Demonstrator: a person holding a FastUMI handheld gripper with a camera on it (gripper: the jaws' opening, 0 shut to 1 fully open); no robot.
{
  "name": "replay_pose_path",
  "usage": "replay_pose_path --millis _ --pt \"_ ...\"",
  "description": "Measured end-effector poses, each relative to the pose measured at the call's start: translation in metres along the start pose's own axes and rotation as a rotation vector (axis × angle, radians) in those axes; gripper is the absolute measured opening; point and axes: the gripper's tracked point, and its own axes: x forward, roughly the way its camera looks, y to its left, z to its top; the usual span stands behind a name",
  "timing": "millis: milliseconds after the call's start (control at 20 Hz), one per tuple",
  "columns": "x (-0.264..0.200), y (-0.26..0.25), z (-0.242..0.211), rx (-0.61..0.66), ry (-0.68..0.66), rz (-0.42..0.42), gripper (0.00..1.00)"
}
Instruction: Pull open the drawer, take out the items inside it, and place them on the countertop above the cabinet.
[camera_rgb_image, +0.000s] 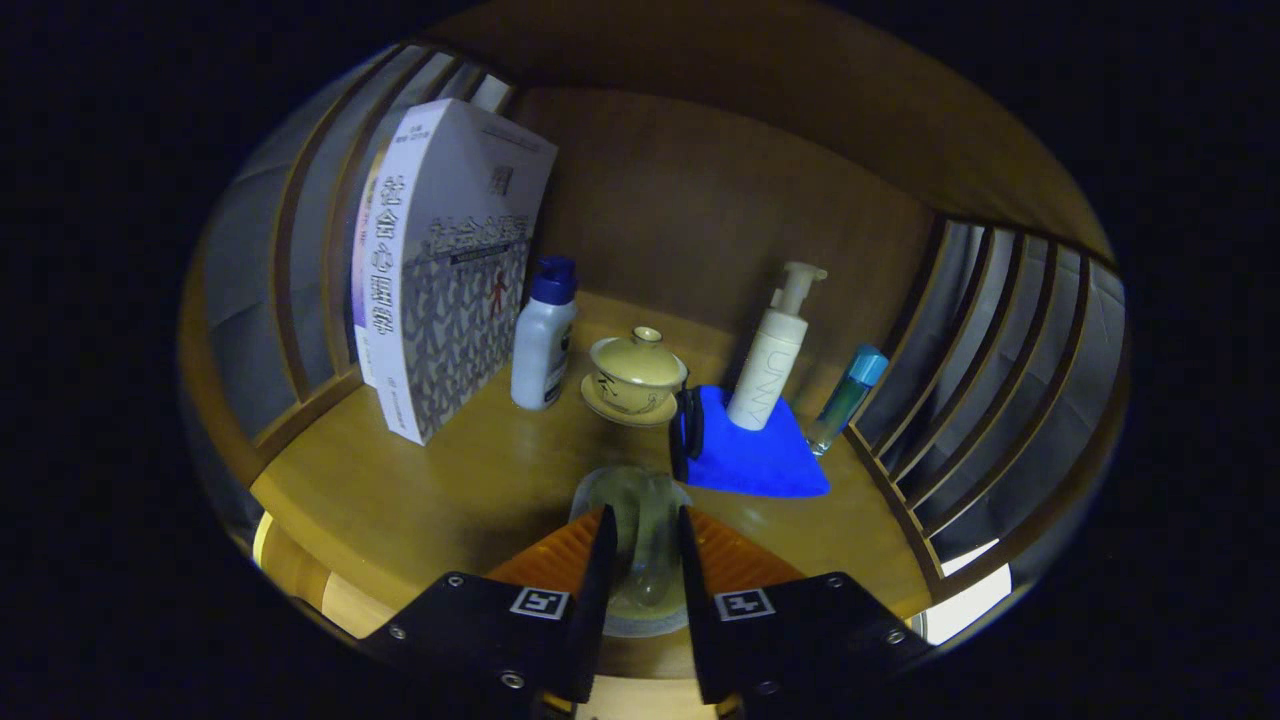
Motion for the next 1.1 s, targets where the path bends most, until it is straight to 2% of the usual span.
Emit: replay_pose_path --millis 200,550,800,950,1100 --pt "-0.047 0.012 0.026 0.049 -0.147 0.034 0.96" --pt "-0.186 0.014 0.039 0.195 -0.406 0.055 0.95" --pt "-0.263 0.023 -0.010 0.197 -0.471 0.083 0.95" --pt "-0.288 0.037 -0.049 0.189 -0.484 0.104 0.95" --pt "-0.306 0.058 -0.078 0.174 -0.511 0.162 0.95"
